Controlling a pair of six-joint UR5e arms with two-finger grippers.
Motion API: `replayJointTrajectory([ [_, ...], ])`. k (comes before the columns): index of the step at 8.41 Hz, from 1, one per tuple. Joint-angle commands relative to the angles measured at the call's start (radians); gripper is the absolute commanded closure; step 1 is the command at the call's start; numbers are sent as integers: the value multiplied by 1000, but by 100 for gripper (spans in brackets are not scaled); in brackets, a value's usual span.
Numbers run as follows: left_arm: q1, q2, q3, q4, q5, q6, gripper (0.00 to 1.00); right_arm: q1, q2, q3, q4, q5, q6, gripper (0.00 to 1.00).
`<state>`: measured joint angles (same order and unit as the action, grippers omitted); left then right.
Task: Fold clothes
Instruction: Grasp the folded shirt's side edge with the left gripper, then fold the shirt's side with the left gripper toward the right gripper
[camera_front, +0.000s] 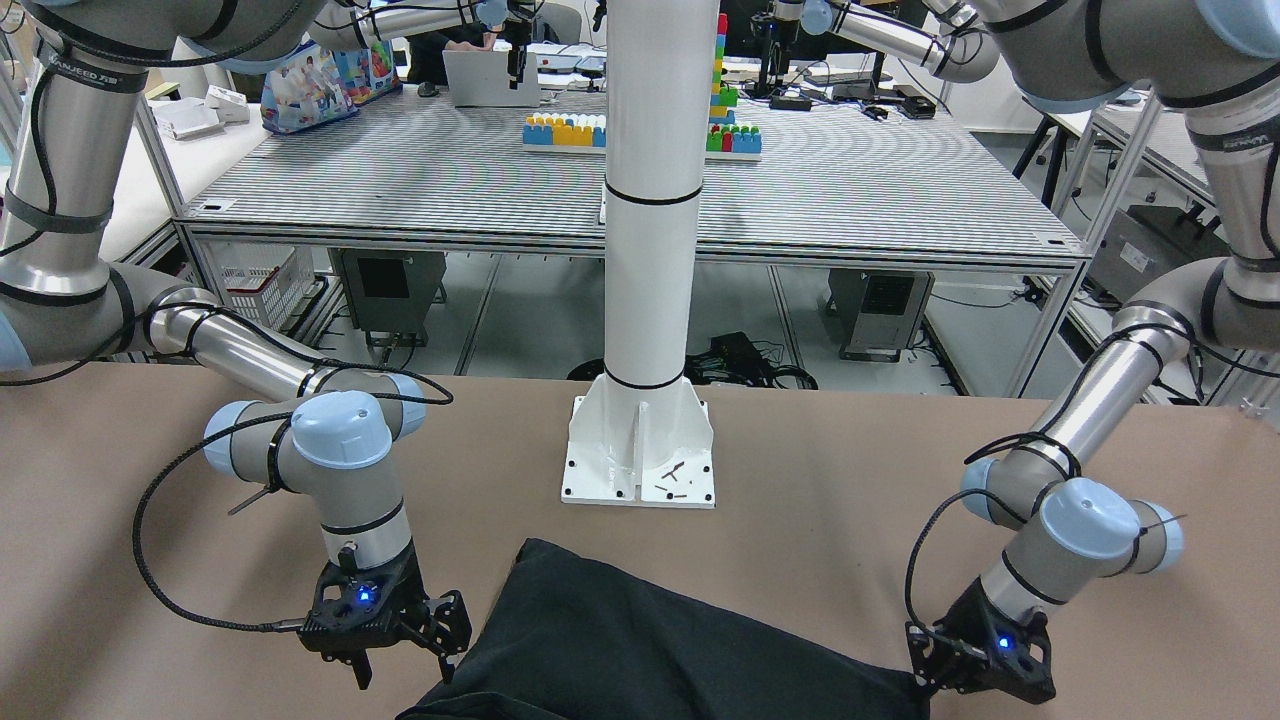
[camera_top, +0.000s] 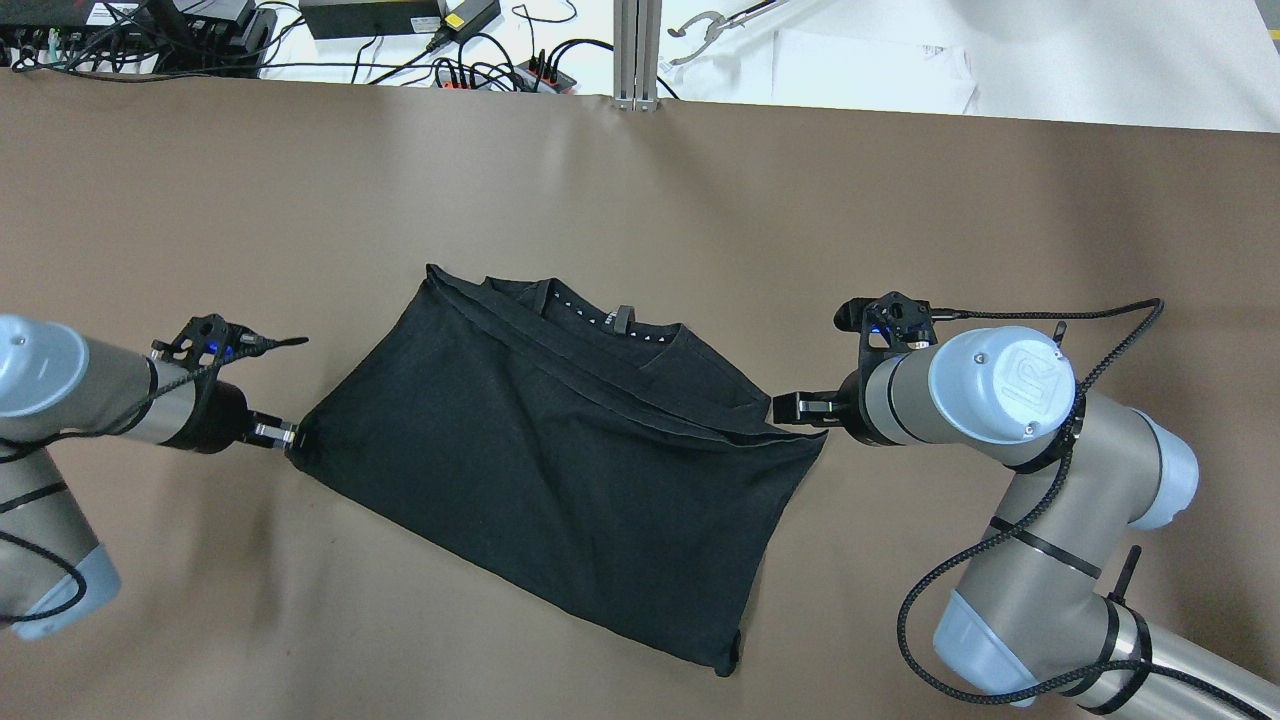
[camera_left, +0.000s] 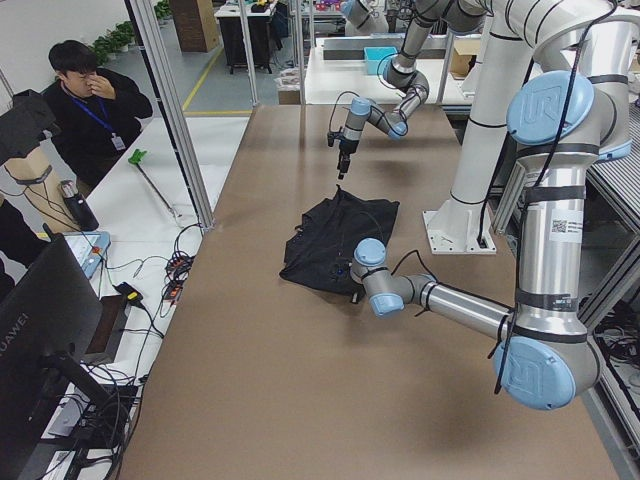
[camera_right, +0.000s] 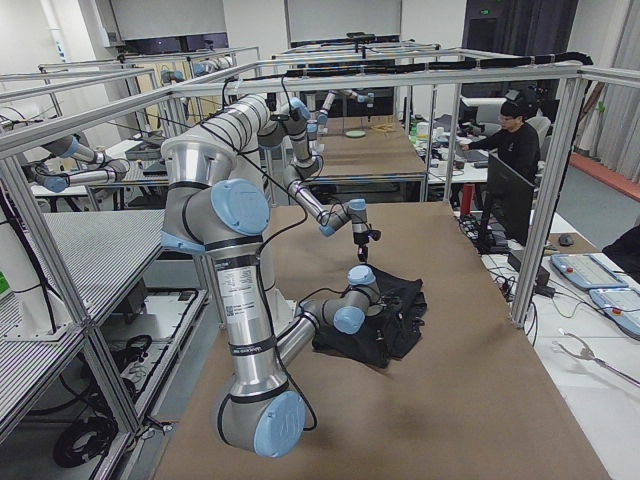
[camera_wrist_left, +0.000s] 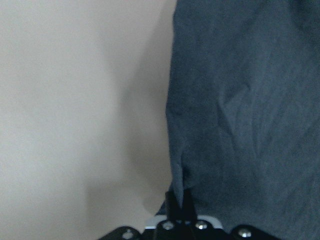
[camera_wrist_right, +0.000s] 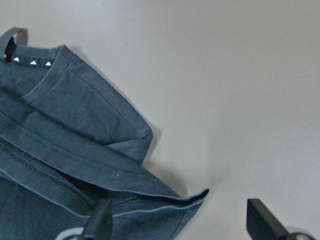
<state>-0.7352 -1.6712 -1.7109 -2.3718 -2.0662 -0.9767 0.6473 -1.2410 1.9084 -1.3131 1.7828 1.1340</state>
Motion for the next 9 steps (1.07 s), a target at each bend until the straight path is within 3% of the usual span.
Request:
replayJointTrajectory([
  [1,-131,-222,176,78,9,97,100,0,0,-2,0,0,0,6],
  [3,-206,-394,333,111,14,141,100,0,0,-3,0,0,0,6],
  [4,-208,-494,443,112,67,171,100,0,0,-3,0,3,0,6],
  [7,-196,-856,909,102,222,196,100,-2,0,-3,0,3,1,6],
  [8,-197,-946,1027,102,227,237,100,-2,0,-3,0,3,3,6],
  [9,-197,-964,1045,100,227,246,100,-6,1,-3,0,1,3,6],
])
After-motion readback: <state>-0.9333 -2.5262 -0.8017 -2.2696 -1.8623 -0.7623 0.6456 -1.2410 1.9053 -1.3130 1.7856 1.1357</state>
